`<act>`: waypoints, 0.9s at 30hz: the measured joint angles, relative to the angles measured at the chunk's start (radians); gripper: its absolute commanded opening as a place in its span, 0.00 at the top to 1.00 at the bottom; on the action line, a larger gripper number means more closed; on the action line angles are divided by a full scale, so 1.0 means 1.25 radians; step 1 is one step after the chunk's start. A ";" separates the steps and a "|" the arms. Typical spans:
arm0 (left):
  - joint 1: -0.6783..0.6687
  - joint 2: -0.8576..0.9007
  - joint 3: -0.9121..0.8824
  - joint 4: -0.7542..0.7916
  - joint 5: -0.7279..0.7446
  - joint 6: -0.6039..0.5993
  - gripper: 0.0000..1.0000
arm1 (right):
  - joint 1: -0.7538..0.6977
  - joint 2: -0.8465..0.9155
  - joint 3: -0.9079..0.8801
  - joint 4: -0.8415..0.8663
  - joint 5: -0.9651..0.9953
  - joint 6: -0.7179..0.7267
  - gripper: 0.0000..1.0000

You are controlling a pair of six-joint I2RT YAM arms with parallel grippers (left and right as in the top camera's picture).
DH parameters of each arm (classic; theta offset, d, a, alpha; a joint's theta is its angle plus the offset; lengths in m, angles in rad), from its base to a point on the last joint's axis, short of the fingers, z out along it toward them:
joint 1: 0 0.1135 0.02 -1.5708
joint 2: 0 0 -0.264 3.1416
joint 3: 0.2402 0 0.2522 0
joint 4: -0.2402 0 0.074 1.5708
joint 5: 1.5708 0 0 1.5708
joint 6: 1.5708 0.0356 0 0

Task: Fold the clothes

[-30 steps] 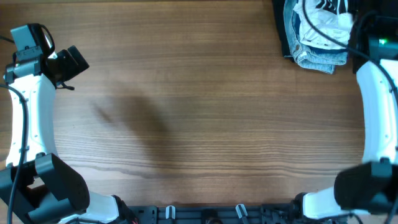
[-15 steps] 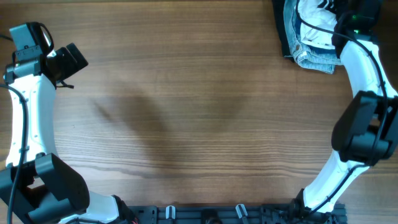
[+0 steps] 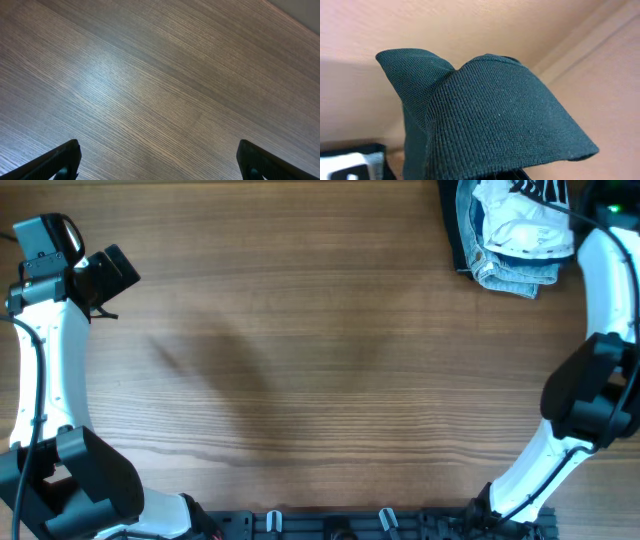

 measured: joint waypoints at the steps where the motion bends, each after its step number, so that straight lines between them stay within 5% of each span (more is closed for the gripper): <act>1: 0.000 0.000 0.000 0.000 0.000 0.000 0.00 | -0.005 0.000 0.000 -0.008 -0.006 0.000 0.96; 27: 0.000 0.000 0.000 -0.001 0.003 0.000 0.00 | 0.183 0.104 0.000 -0.195 -0.110 0.010 0.95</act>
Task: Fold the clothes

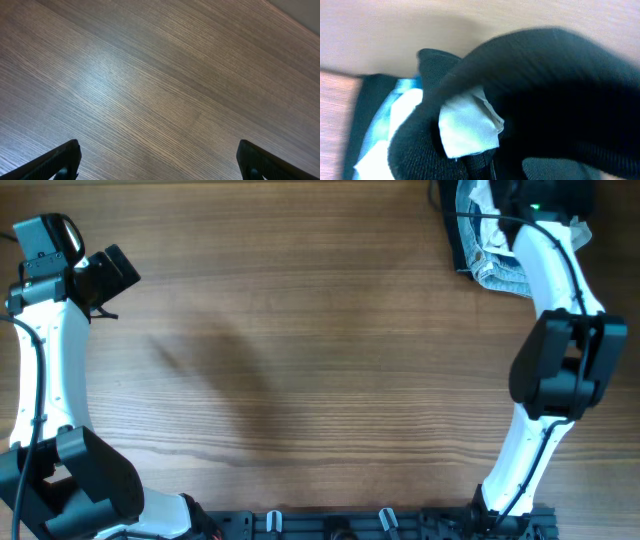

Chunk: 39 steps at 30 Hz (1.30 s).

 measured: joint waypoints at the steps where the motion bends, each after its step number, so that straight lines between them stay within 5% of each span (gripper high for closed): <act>1: 0.000 0.000 0.000 0.000 0.000 0.000 0.00 | 0.010 0.000 0.000 -0.013 -0.002 0.000 0.95; 5: 0.000 0.000 0.000 0.000 0.000 0.000 0.00 | 0.055 0.005 0.000 -0.052 -0.027 0.016 0.88; 8: 0.000 0.000 0.000 0.000 0.000 0.000 0.00 | 0.064 0.010 0.000 -0.072 -0.044 0.031 0.41; 10: 0.000 0.000 0.000 0.000 0.000 0.000 0.00 | 0.064 0.012 0.000 -0.087 -0.058 0.042 0.20; 14: 0.000 0.000 0.000 -0.004 0.000 0.000 0.00 | 0.064 0.012 0.000 -0.092 -0.063 0.058 0.15; 16: 0.000 0.000 0.000 -0.009 0.000 0.000 0.00 | 0.064 0.012 0.000 -0.095 -0.063 0.073 0.04; 27: 0.000 0.000 0.000 -0.018 0.002 0.000 0.00 | 0.087 -0.028 0.003 -0.242 -0.157 0.120 0.00; 39: 0.000 0.000 0.000 -0.018 0.003 0.000 0.00 | 0.072 -0.241 0.024 -0.151 -0.274 0.180 0.00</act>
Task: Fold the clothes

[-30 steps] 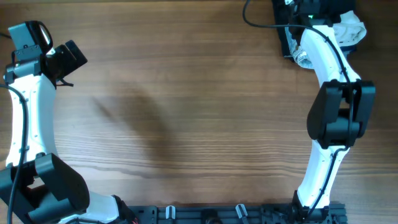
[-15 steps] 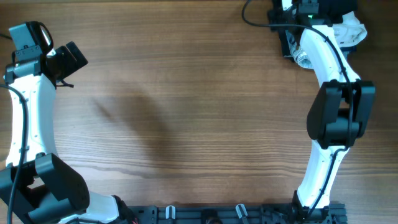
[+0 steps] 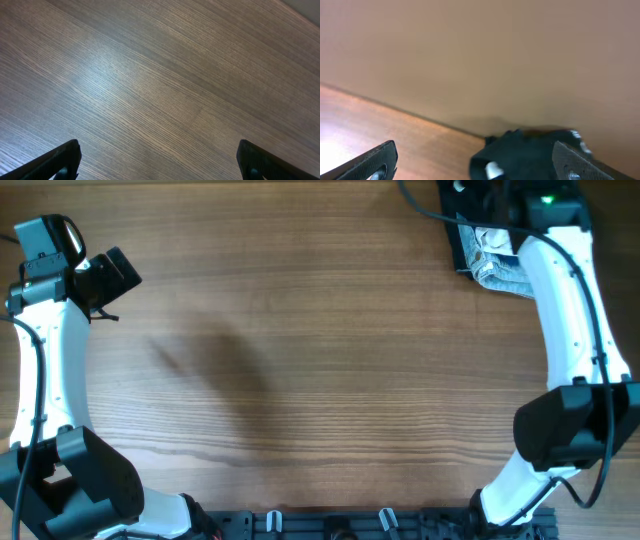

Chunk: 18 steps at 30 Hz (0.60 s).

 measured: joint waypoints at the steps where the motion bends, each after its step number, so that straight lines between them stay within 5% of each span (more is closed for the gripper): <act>1: 0.000 0.000 0.000 0.000 0.000 0.000 0.00 | -0.013 0.004 0.000 0.015 -0.001 0.006 0.00; 11: 0.000 0.005 0.000 -0.002 0.000 0.000 0.00 | -0.161 0.100 -0.001 0.240 -0.006 0.071 0.01; 18: 0.000 0.020 0.000 -0.003 0.010 0.000 0.00 | -0.189 0.296 -0.001 0.303 -0.033 0.085 0.05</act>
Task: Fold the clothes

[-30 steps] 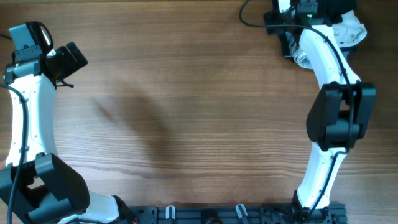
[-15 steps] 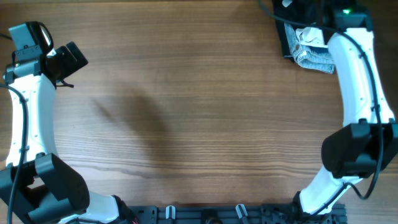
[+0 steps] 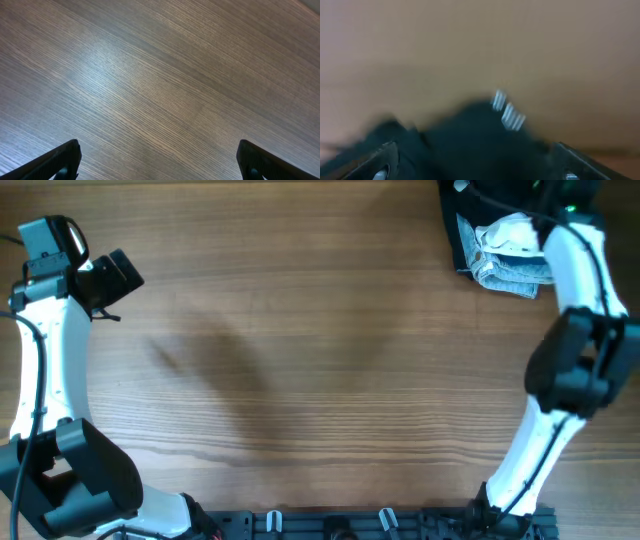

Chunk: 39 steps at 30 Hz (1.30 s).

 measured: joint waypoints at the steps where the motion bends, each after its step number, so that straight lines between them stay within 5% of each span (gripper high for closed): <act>1: 0.000 0.001 0.000 0.000 0.001 0.000 0.00 | -0.002 0.035 0.000 -0.001 0.000 0.011 0.05; 20: 0.000 0.001 0.000 -0.001 0.002 0.000 0.00 | -0.021 0.170 0.100 -0.070 -0.096 0.094 0.01; 39: 0.000 0.001 0.000 -0.016 0.002 0.000 0.00 | -0.009 -0.145 0.005 -0.377 -0.098 0.078 0.00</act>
